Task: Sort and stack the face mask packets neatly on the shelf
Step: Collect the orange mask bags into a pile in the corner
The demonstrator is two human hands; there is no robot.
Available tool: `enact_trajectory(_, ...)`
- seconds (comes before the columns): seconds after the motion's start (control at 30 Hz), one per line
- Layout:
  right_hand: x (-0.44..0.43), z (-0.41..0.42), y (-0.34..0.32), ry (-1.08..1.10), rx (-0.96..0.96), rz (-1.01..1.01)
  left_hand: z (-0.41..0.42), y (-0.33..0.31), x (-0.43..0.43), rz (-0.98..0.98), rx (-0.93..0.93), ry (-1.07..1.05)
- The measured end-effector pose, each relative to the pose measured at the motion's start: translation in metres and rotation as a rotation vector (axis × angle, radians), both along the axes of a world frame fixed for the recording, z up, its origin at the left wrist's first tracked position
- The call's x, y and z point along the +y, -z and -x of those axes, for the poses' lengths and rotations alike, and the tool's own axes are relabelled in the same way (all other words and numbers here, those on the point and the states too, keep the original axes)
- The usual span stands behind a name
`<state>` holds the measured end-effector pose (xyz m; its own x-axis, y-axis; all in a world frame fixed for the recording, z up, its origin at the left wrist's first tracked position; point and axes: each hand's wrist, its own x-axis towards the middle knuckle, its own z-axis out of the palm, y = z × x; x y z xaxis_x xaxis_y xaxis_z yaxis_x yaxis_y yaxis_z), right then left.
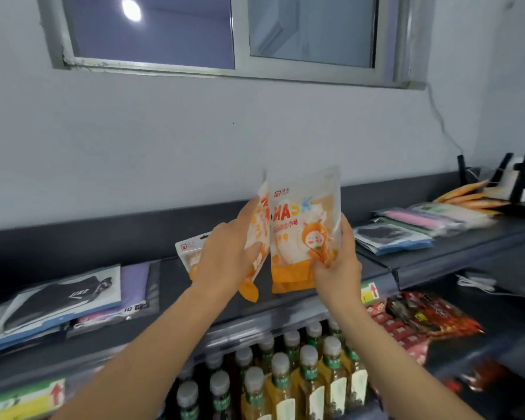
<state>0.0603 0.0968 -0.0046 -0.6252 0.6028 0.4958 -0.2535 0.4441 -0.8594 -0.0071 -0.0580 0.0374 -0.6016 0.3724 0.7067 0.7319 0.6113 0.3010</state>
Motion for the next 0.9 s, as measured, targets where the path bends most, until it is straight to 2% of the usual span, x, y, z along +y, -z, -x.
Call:
enact_trajectory(0.23,0.057,-0.069,-0.017,0.162,0.031,-0.112,-0.052,-0.011,0.070,-0.107,0.174,0.088)
enact_trajectory(0.47,0.123,-0.145,-0.009,0.354,-0.082,-0.244,-0.107,0.007,0.155,-0.130,0.157,0.266)
enact_trajectory(0.63,0.165,-0.201,0.018,0.416,-0.251,-0.270,-0.143,0.055,0.208,-0.093,0.136,0.319)
enact_trajectory(0.9,0.224,-0.275,0.078,0.492,-0.471,-0.229,-0.188,0.127,0.282,0.105,-0.044,0.366)
